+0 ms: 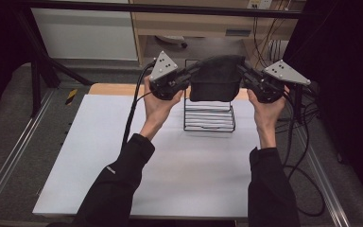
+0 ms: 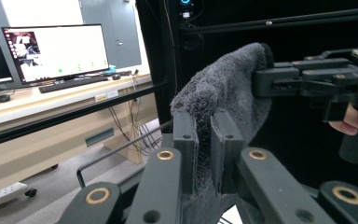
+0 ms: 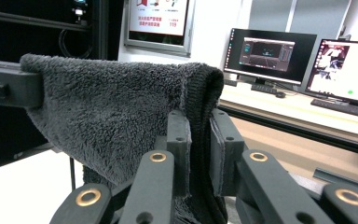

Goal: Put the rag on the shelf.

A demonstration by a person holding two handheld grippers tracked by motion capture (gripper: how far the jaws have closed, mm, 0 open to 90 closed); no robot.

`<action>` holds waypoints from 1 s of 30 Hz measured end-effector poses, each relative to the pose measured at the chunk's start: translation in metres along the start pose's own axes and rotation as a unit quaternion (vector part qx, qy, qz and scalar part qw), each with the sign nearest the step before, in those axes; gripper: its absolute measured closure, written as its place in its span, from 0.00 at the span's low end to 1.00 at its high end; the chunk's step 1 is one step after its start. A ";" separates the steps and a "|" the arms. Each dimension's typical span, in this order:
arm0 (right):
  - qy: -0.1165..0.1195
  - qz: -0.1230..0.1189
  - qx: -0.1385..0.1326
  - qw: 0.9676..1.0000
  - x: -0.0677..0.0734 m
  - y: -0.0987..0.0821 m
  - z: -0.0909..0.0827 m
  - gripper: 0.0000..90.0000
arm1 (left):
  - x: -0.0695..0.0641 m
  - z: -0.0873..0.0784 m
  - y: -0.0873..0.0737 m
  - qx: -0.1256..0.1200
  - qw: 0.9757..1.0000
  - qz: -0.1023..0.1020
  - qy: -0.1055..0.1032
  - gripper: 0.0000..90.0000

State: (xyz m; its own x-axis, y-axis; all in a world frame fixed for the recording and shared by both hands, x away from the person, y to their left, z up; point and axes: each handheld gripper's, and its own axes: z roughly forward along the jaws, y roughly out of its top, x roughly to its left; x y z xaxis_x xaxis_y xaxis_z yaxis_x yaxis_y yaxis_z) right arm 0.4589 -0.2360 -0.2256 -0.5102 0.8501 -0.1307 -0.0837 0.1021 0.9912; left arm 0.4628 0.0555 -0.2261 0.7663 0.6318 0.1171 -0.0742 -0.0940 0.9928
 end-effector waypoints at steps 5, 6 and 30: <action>-0.002 -0.007 -0.005 1.000 0.007 -0.009 -0.006 0.90 | -0.013 -0.006 -0.018 0.004 1.000 0.010 0.002 0.91; -0.001 -0.007 -0.006 1.000 0.008 -0.011 -0.008 0.90 | -0.015 -0.006 -0.022 0.007 1.000 0.010 0.002 0.91; 0.016 0.032 0.088 0.995 0.015 -0.024 -0.030 0.70 | -0.007 -0.004 -0.040 0.096 0.994 -0.053 -0.016 0.86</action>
State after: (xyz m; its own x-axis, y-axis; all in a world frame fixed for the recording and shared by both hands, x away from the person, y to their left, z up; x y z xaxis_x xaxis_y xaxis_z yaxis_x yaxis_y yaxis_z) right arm 0.4281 -0.2412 -0.2516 -0.5366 0.8413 -0.0654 0.0994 0.1399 0.9852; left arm 0.4580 0.0575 -0.2664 0.7835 0.6213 0.0078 0.1291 -0.1750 0.9761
